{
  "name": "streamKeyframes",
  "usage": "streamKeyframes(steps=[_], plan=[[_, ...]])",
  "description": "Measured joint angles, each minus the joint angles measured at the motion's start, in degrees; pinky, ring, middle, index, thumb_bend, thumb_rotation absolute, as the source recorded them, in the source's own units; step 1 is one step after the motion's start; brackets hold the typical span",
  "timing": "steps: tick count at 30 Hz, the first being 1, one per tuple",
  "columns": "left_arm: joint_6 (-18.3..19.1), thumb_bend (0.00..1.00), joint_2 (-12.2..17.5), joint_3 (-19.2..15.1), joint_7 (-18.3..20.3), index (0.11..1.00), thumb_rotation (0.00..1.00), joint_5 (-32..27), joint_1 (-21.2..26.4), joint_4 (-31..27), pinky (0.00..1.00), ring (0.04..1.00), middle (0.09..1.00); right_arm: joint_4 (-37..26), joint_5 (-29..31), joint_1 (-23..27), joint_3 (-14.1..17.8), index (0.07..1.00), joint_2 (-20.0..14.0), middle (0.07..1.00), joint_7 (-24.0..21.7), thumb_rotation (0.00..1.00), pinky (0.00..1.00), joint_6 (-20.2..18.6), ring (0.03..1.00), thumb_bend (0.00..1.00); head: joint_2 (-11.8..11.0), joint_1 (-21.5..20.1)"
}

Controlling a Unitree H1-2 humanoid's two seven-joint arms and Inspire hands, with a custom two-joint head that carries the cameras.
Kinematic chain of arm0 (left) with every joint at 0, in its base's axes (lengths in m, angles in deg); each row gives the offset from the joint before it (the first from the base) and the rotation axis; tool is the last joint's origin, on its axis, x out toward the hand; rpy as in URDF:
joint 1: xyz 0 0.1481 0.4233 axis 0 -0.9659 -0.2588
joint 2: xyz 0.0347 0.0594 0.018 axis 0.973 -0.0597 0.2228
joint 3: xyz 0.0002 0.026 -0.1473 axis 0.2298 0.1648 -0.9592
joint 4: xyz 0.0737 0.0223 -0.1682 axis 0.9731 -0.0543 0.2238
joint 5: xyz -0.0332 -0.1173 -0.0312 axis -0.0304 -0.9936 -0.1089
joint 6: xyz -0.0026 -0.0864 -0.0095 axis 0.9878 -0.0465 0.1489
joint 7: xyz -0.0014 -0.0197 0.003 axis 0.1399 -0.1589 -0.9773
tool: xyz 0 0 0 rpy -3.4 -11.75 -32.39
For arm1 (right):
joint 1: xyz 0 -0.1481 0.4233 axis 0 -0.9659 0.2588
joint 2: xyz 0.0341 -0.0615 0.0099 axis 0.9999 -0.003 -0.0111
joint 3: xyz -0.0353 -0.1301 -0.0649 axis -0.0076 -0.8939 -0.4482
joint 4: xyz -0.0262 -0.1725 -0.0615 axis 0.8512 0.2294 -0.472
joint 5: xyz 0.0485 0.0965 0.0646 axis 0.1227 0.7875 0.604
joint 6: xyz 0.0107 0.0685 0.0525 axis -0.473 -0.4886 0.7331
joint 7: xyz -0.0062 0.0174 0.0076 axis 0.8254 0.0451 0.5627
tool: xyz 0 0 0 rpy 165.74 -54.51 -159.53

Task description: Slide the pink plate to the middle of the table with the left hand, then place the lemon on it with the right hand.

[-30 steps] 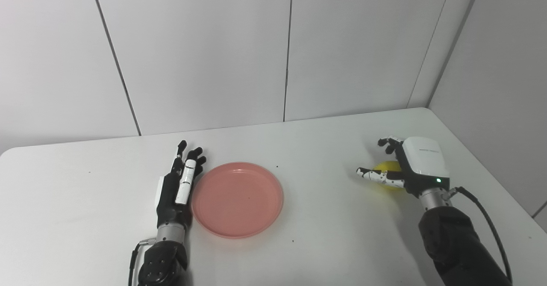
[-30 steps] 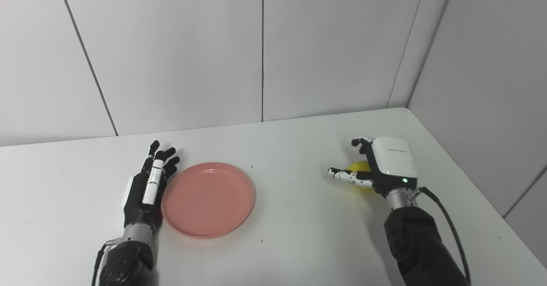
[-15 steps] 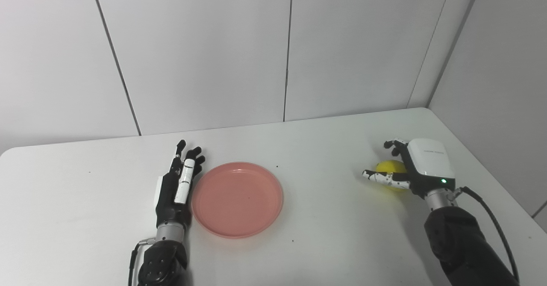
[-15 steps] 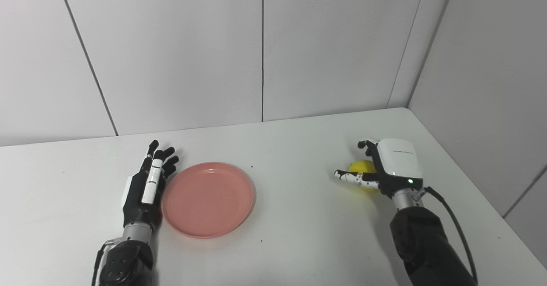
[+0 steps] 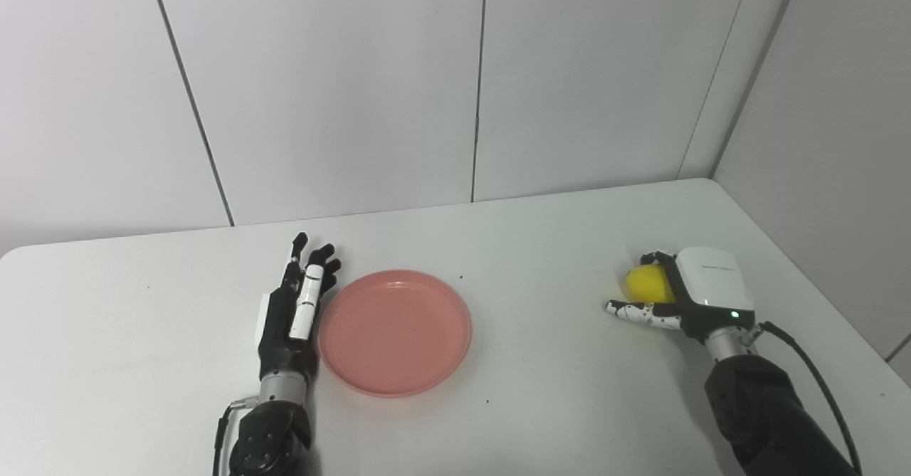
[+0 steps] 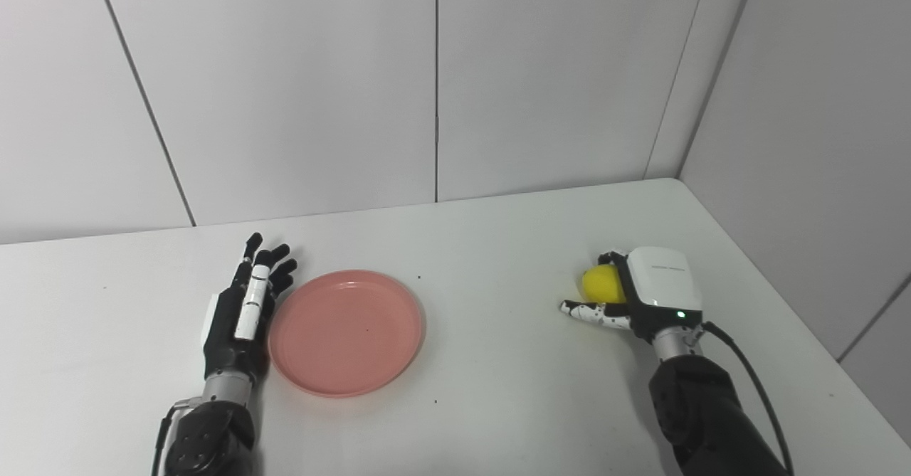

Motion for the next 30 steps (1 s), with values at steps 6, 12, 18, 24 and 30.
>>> streamKeyframes(steps=[6, 12, 18, 24, 30], plan=[[-0.03, 0.57, 0.00, 0.02, 0.04, 0.960, 0.78, -0.01, 0.00, 0.00, 0.89, 0.845, 0.873, 2.07, 0.32, 0.60, -0.89, 0.659, -0.68, 0.650, 1.52, 0.75, 0.46, 0.02, 0.572, 0.78, 0.26, 0.18], [-0.03, 0.56, 0.00, 0.07, 0.04, 0.962, 0.78, 0.03, -0.05, -0.05, 0.89, 0.846, 0.877, 3.80, 1.92, 1.56, -1.20, 0.619, -0.67, 0.601, 3.05, 0.66, 0.42, 0.01, 0.521, 0.70, 0.35, 0.26], [-0.03, 0.55, -0.01, 0.18, 0.06, 0.959, 0.78, 0.02, -0.04, 0.00, 0.89, 0.837, 0.872, 8.01, 3.77, 2.72, -1.75, 0.533, -0.60, 0.445, 8.67, 0.51, 0.30, 1.64, 0.364, 0.59, 0.35, 0.26], [-0.02, 0.53, -0.06, 0.10, 0.05, 0.959, 0.77, 0.01, -0.08, -0.06, 0.89, 0.838, 0.874, 9.24, 7.44, 3.32, -1.96, 0.398, -0.64, 0.320, 10.14, 0.37, 0.19, 3.61, 0.250, 0.54, 0.62, 0.53], [-0.01, 0.52, -0.08, 0.11, 0.05, 0.960, 0.77, 0.03, -0.37, -0.49, 0.89, 0.842, 0.877, 10.35, 8.89, 3.67, -2.93, 0.431, -0.94, 0.333, 11.66, 0.38, 0.19, 4.34, 0.261, 0.53, 0.70, 0.62]])
